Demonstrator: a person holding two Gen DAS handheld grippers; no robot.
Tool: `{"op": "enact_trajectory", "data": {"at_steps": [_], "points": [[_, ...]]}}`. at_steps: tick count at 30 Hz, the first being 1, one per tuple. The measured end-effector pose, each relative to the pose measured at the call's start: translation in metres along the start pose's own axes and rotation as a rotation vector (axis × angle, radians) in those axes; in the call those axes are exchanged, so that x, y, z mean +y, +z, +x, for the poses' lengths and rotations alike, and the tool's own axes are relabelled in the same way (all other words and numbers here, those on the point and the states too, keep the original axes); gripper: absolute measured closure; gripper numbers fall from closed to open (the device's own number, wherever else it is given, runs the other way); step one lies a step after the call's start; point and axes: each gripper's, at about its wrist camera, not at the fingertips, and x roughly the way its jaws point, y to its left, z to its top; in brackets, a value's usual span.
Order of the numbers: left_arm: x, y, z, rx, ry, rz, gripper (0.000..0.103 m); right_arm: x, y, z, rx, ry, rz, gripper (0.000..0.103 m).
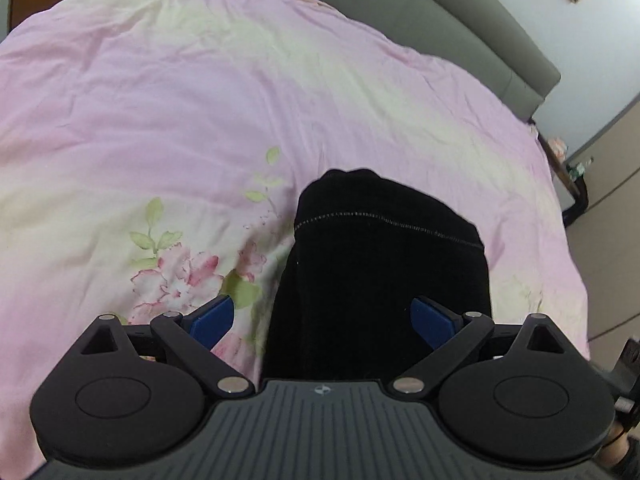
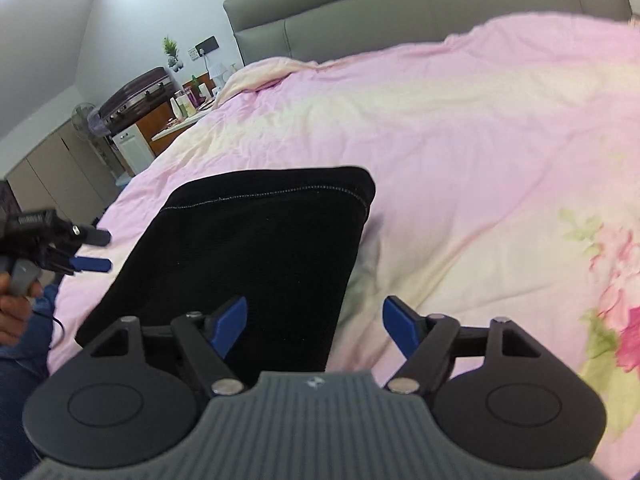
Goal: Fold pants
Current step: 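Grasp the folded bundle with both grippers and lift it off the duvet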
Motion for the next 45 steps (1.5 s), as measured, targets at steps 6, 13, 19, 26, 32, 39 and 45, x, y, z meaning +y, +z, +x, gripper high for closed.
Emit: {"op": "enact_trajectory", "data": {"at_steps": [6,13,19,26,32,39,45], "points": [[-0.006,-0.01,0.042,0.133,0.032,0.069,0.0,-0.026,0.001,0.048,0.112,0.139,0.187,0.03],[0.015,-0.011,0.067,0.2,-0.086,-0.024,0.0,-0.051,-0.004,0.097,0.204,0.321,0.415,0.025],[0.027,-0.008,0.086,0.231,-0.175,-0.083,0.0,-0.057,0.0,0.129,0.269,0.416,0.47,0.014],[0.039,-0.007,0.099,0.25,-0.257,-0.126,0.0,-0.037,0.008,0.16,0.335,0.438,0.411,0.005],[0.025,-0.01,0.095,0.243,-0.243,-0.068,0.0,-0.041,0.004,0.153,0.308,0.458,0.397,0.024],[0.016,-0.012,0.084,0.204,-0.238,-0.032,0.0,-0.037,-0.002,0.132,0.255,0.485,0.404,0.043],[0.01,-0.014,0.07,0.17,-0.273,-0.036,0.002,-0.019,0.014,0.107,0.246,0.453,0.371,0.046]]}}
